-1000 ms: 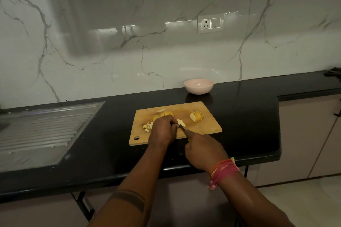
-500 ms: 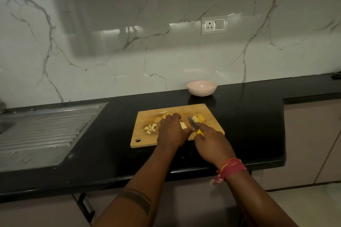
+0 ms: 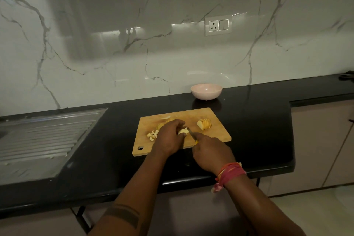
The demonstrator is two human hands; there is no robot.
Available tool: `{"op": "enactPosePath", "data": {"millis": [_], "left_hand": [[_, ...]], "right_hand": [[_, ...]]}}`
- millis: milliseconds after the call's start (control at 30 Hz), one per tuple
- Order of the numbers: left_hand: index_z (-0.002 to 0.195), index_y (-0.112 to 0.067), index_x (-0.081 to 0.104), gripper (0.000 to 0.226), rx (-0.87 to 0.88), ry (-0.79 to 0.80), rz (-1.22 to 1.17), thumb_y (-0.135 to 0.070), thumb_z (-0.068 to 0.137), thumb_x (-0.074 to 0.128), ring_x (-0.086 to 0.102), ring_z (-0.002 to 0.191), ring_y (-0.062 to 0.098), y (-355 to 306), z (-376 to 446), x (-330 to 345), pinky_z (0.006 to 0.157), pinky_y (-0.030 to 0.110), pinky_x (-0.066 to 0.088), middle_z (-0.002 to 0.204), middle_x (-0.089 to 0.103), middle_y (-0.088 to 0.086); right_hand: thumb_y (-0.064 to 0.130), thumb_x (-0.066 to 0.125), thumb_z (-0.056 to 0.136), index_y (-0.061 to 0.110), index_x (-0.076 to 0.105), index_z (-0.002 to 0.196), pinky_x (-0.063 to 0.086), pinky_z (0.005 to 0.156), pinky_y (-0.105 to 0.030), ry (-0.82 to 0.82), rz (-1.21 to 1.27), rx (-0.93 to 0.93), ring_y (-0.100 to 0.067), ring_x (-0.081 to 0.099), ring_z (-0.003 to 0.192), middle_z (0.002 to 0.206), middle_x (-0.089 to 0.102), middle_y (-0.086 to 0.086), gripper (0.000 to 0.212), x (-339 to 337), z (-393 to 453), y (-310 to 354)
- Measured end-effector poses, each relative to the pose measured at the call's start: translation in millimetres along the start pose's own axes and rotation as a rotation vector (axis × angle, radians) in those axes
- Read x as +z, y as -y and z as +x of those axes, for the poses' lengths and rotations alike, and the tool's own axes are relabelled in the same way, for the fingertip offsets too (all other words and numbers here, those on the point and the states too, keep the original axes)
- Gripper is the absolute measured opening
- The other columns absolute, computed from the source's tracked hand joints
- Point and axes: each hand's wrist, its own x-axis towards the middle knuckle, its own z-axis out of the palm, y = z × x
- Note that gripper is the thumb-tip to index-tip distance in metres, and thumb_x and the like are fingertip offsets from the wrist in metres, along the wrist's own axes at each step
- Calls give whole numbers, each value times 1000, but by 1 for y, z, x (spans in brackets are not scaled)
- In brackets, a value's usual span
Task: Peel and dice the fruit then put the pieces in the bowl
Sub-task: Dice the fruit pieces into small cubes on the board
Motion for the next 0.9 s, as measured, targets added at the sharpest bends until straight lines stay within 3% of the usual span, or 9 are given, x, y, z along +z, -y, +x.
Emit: {"op": "enactPosePath", "data": {"millis": [267,367,500,667,900], "left_hand": [[133,-22,62,42,-12,-52,21,-20,92,74,63,109,11,1,-1,5,97,29,51,124,68,-2],[133,-22,62,42,-22,-66,33,-21,92,73,63,110,12,0,-2,4,98,32,52,124,68,-3],[130,-22,63,40,-23,-72,40,-22,91,74,63,109,12,-1,-3,5,97,33,53,122,69,-3],[129,-23,61,42,-45,-81,6,-21,90,76,63,103,11,-3,-3,4,92,31,53,115,69,-4],[126,-23,63,37,-54,-83,12,-24,91,75,63,106,11,-3,-3,4,94,30,52,120,69,-4]], "right_hand": [[32,43,98,43,35,152,44,63,-31,-21,15,12,-16,58,77,92,62,1,55,1,-2,4],[33,42,98,43,37,150,48,67,-32,-12,11,5,-18,61,81,98,66,-1,54,3,-3,5],[31,43,99,41,35,151,50,61,-30,-52,54,8,-13,60,72,83,61,4,54,0,-2,5],[30,43,98,40,40,149,54,68,-33,-55,42,-45,-16,61,77,86,61,3,52,5,-6,12],[30,43,98,50,25,154,51,61,-32,-80,94,39,-13,59,70,84,61,3,62,3,0,2]]}}
